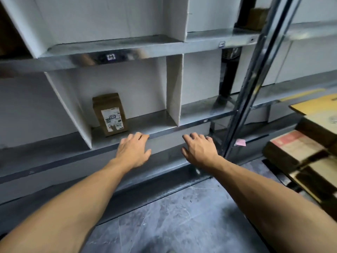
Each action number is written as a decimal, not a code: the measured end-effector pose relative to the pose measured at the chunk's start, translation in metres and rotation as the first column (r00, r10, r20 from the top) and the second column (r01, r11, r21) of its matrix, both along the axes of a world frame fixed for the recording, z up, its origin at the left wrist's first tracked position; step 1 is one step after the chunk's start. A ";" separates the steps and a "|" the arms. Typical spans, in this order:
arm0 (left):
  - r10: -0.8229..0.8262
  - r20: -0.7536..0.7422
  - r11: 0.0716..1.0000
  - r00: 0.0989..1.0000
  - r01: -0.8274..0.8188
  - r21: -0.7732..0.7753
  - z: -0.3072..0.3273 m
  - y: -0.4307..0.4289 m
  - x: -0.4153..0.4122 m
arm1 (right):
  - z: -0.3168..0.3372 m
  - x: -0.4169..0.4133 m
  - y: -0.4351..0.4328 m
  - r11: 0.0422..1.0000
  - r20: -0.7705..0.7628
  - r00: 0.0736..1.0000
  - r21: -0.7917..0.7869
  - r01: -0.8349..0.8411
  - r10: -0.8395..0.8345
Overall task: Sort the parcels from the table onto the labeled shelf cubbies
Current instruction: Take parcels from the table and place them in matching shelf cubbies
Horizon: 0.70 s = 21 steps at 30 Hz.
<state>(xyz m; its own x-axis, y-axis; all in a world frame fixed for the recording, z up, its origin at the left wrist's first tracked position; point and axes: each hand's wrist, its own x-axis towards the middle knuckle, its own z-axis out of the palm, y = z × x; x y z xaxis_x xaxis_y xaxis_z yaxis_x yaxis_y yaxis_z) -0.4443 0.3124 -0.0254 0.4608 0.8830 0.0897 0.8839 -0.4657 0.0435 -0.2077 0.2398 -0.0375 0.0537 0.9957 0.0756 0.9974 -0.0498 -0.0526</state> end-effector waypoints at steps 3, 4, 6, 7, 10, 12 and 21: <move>-0.088 0.005 0.996 0.996 0.088 -0.029 -0.011 -0.017 0.031 | -0.016 0.027 -0.050 0.992 0.009 0.993 -0.041 0.120 -0.119; -0.116 0.007 0.992 0.993 0.116 -0.047 -0.015 -0.024 0.044 | -0.020 0.038 -0.067 0.985 0.011 0.986 -0.059 0.164 -0.164; -0.182 0.011 0.980 0.983 0.183 -0.079 -0.022 -0.038 0.070 | -0.029 0.060 -0.098 0.966 0.016 0.969 -0.071 0.247 -0.247; -0.223 0.011 0.971 0.975 0.223 -0.088 -0.025 -0.045 0.085 | -0.032 0.072 -0.114 0.955 0.017 0.957 -0.070 0.289 -0.289; -0.338 0.028 0.935 0.941 0.339 -0.102 -0.029 -0.062 0.135 | -0.037 0.106 -0.156 0.909 0.024 0.913 -0.082 0.408 -0.408; -0.411 0.036 0.905 0.911 0.413 -0.100 -0.029 -0.073 0.172 | -0.038 0.129 -0.182 0.874 0.032 0.877 -0.077 0.480 -0.479; -0.655 0.019 0.754 0.756 0.655 -0.057 -0.030 -0.132 0.356 | -0.038 0.256 -0.277 0.708 -0.008 0.709 -0.067 0.703 -0.705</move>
